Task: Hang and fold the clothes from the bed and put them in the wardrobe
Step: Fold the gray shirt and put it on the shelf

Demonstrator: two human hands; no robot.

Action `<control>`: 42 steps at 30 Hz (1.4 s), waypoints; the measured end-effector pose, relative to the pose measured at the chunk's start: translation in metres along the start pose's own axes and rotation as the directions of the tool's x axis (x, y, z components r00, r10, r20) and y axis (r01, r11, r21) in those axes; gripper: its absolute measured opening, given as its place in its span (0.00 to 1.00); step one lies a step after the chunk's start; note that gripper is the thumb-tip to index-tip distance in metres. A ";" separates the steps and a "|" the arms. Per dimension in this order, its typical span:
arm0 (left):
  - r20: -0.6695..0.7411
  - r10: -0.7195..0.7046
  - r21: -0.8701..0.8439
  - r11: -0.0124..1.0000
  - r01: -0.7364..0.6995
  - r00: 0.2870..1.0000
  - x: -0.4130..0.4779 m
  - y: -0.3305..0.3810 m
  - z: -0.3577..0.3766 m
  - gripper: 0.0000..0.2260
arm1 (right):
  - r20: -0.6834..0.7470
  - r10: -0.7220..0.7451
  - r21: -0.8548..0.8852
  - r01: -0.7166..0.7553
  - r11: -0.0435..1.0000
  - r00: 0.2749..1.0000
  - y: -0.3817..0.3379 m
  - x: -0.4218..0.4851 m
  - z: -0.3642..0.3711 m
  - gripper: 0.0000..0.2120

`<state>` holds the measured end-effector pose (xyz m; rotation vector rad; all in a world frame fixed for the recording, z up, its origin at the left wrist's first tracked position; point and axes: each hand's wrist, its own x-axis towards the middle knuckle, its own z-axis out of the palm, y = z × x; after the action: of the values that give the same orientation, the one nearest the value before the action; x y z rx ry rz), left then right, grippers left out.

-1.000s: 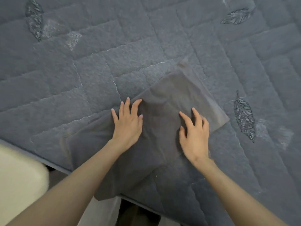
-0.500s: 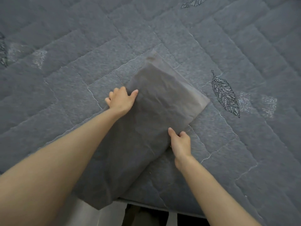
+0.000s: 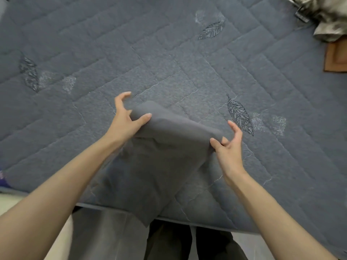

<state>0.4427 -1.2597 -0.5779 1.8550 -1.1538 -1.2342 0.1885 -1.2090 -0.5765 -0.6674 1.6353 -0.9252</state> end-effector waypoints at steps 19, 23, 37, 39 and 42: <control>-0.054 0.530 0.363 0.800 -0.477 0.847 -0.078 0.154 0.039 0.14 | -0.044 -0.553 -0.485 0.466 0.740 0.832 -0.135 -0.042 -0.122 0.16; -0.089 0.606 0.287 0.775 -0.563 0.790 -0.081 0.192 0.078 0.13 | -0.184 -0.653 -0.434 0.535 0.725 0.735 -0.165 -0.046 -0.158 0.14; 0.414 0.237 0.658 0.589 -0.469 0.879 -0.132 0.044 0.177 0.12 | 0.023 -0.163 -0.882 0.097 0.461 0.986 0.013 -0.067 -0.225 0.15; 0.572 0.167 0.610 0.568 -0.552 0.803 -0.136 0.021 0.179 0.13 | 0.016 -0.069 -0.885 0.046 0.463 0.998 0.038 -0.070 -0.227 0.14; 0.644 0.088 0.551 0.636 -0.540 0.760 -0.134 0.005 0.180 0.15 | 0.016 -0.073 -0.889 0.047 0.455 0.997 0.057 -0.066 -0.232 0.10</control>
<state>0.2496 -1.1459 -0.5885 1.6304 -2.5086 -1.2335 -0.0166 -1.0708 -0.5650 -1.4428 2.0952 0.0109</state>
